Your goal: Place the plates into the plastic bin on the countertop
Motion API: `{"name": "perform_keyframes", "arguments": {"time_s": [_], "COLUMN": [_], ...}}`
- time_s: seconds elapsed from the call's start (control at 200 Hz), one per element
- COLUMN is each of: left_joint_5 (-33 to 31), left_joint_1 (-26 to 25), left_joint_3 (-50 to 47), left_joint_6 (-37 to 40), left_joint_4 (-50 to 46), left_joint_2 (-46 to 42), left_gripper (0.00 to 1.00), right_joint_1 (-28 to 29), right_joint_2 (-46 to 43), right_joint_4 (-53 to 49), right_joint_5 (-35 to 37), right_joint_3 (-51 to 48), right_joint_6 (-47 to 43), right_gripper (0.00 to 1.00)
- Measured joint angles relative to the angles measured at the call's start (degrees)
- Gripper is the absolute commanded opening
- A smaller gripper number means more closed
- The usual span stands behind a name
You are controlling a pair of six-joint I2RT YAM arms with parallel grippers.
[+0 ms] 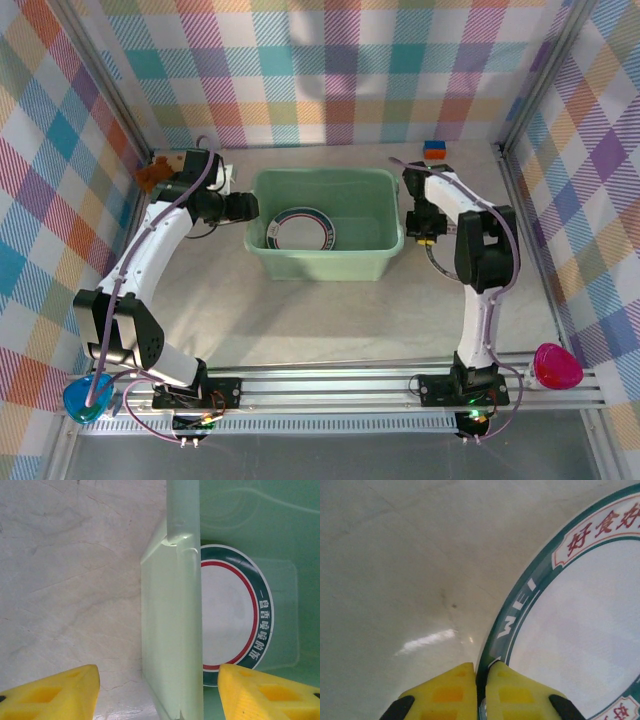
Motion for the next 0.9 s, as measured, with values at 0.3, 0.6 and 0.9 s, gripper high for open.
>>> {"name": "perform_keyframes", "arguments": {"time_s": [0.3, 0.6, 0.9], "left_joint_5": [0.4, 1.7, 3.1], "left_joint_1": [0.3, 0.3, 0.3], "left_joint_3": [-0.3, -0.3, -0.3], "left_joint_6": [0.0, -0.3, -1.9], "left_joint_4": [0.0, 0.0, 1.5], "left_joint_2": [-0.6, -0.6, -0.7], "left_gripper": [0.64, 0.64, 0.64], "right_joint_1": [0.6, -4.5, -27.9], "right_joint_2": [1.1, -16.9, -29.0], "right_joint_4": [0.1, 6.3, 16.0], "right_joint_5": [-4.8, -11.3, -21.7], "right_joint_3": [2.4, -6.8, -28.3], "right_joint_6": [1.9, -2.1, -4.5], "right_gripper": [0.69, 0.72, 0.65]}}
